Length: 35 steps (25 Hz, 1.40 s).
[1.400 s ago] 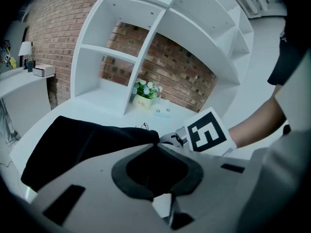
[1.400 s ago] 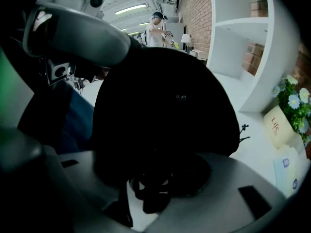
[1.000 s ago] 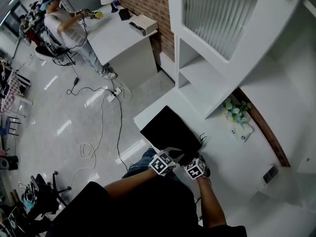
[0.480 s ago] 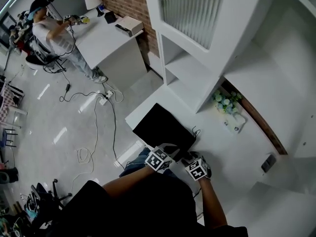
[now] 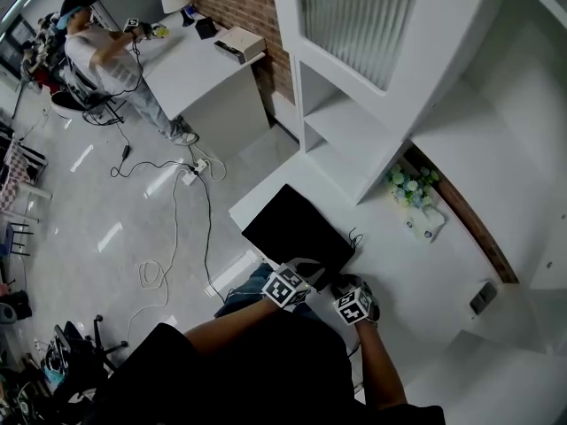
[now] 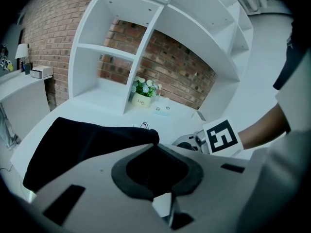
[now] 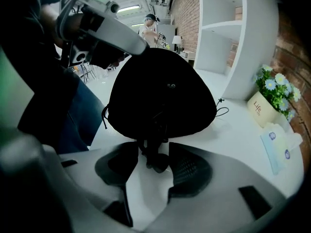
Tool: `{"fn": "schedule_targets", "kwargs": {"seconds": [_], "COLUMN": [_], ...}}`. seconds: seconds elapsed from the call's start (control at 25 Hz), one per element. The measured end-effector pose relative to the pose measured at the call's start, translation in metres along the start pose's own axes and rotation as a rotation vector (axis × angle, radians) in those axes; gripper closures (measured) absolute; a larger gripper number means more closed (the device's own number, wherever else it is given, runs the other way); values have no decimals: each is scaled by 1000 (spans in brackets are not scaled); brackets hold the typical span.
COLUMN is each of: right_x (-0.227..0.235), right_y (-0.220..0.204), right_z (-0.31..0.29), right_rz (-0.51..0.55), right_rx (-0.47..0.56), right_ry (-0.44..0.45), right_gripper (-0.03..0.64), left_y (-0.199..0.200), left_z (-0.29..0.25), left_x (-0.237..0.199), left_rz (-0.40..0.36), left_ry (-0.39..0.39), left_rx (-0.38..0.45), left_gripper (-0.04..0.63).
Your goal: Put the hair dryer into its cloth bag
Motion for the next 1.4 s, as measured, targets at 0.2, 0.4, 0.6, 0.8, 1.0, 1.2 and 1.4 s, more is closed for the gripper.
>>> {"fn": "schedule_targets", "kwargs": {"seconds": [0.2,0.4,0.6,0.8,1.0,1.2,1.4], "right_x": [1,-4,-4,2,6,6,6], "right_y": [2,4,19,38,58,72,78], "right_z": [-5,-1,6,10,7,-2,-16], "right_rz": [29,41,16,47,73,76,83], "right_rx": [-16,-2,60,87,113,130,117], "right_ry": [10,4,5,-1,2,17,26], "right_gripper": [410,426,430,430,430,430,430], "left_y": [-3,-1,-2,-1,1,2,0], "left_z": [1,2,3,5,9,14,16], "left_x": [-5,-4,-3,-2,-1,-3,-5], "left_rz": [14,11,13,18,20,32,18], "left_ry": [5,-9,-25,-28,-35,-43,-63], "left_rx": [1,7,15,22,38,53,53], "left_gripper": [563,563,563,563,563,563,563]}}
Point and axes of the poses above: the fingertips, and each gripper's own axes: z backward along the fingers, x to its right, y out of its top, the point moved 8 cm from there along z, backward along the fingers, and after that the axes turned 2 degrees about -x, right-handed, at the moved point
